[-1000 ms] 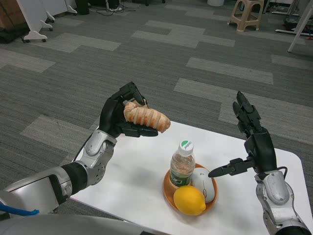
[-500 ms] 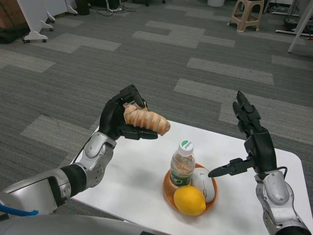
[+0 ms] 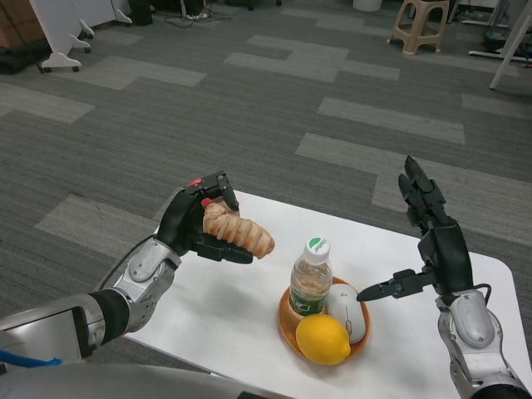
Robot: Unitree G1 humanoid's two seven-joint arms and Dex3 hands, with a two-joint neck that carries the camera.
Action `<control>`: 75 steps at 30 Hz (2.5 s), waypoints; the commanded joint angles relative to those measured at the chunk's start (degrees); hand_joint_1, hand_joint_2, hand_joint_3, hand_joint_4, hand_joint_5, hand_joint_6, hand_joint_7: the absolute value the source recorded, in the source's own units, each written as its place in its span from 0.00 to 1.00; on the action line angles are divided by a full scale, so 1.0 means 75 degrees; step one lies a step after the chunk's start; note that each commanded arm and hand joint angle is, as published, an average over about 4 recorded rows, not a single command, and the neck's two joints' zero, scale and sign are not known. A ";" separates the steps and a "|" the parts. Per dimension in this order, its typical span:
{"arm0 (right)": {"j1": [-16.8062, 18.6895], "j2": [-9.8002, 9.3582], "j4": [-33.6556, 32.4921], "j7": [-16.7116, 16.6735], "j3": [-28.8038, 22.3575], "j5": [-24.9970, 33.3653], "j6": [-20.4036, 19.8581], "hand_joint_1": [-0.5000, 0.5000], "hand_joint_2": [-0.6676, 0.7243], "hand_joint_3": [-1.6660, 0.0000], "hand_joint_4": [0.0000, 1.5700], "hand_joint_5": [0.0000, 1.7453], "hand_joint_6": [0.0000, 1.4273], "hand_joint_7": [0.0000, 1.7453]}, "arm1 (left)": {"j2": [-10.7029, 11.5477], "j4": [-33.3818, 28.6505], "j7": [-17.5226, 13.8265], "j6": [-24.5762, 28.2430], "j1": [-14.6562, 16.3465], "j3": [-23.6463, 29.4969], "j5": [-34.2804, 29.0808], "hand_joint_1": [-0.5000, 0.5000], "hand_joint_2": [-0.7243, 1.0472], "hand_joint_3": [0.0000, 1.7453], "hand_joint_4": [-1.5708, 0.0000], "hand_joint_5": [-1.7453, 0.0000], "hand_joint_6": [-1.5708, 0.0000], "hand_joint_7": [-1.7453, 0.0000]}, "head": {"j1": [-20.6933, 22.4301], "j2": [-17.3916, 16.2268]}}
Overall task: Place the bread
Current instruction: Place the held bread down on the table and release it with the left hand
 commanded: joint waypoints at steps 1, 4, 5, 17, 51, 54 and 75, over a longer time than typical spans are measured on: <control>0.0042 -0.0038 0.0097 -0.0023 -0.0064 0.0097 -0.0012 0.33 0.59 1.00 0.00 0.00 0.00 0.00 | 0.0144 0.0665 -0.0059 0.0027 -0.0009 -0.0294 -0.0042 1.00 1.00 0.05 0.36 0.00 0.41 0.04 | 0.0011 -0.0040; 0.0042 -0.0033 0.0138 -0.0026 -0.0066 0.0097 -0.0012 0.33 0.59 1.00 0.00 0.00 0.00 0.00 | 0.0124 0.1099 -0.0106 0.0036 -0.0053 -0.0511 -0.0065 1.00 1.00 0.05 0.36 0.00 0.40 0.04 | 0.0035 -0.0070; 0.0042 -0.0033 0.0153 -0.0029 -0.0066 0.0097 -0.0012 0.33 0.59 1.00 0.00 0.00 0.00 0.00 | 0.0115 0.1237 -0.0121 0.0042 -0.0071 -0.0593 -0.0080 1.00 1.00 0.05 0.36 0.00 0.40 0.04 | 0.0047 -0.0084; 0.0013 -0.0033 0.0446 -0.0058 0.0016 0.0097 -0.0012 0.35 0.59 1.00 0.00 0.00 0.00 0.00 | -0.0131 0.2467 -0.0326 0.1094 -0.0293 -0.1229 -0.0182 1.00 1.00 0.05 0.58 0.00 0.41 0.04 | 0.0148 -0.0145; -0.0180 -0.0024 0.0844 -0.0058 0.0039 0.0097 -0.0012 0.33 0.59 1.00 0.00 0.00 0.00 0.00 | -0.0342 0.2731 -0.0601 0.2755 -0.0885 -0.1244 0.1690 0.98 1.00 0.05 1.00 0.24 0.94 0.50 | 0.0224 -0.0323; -0.0198 -0.0021 0.0873 -0.0058 0.0039 0.0097 -0.0012 0.33 0.59 1.00 0.00 0.00 0.00 0.00 | -0.0342 0.2748 -0.0601 0.2758 -0.0885 -0.1252 0.1681 0.95 1.00 0.05 1.00 0.24 0.96 0.53 | 0.0237 -0.0337; -0.0304 -0.0009 0.1072 -0.0058 0.0019 0.0097 -0.0012 0.33 0.59 1.00 0.00 0.00 0.00 0.00 | -0.0158 0.2728 -0.0689 0.2550 -0.0759 -0.1241 0.1933 0.59 0.90 0.05 1.00 0.00 0.99 0.56 | 0.0333 -0.0415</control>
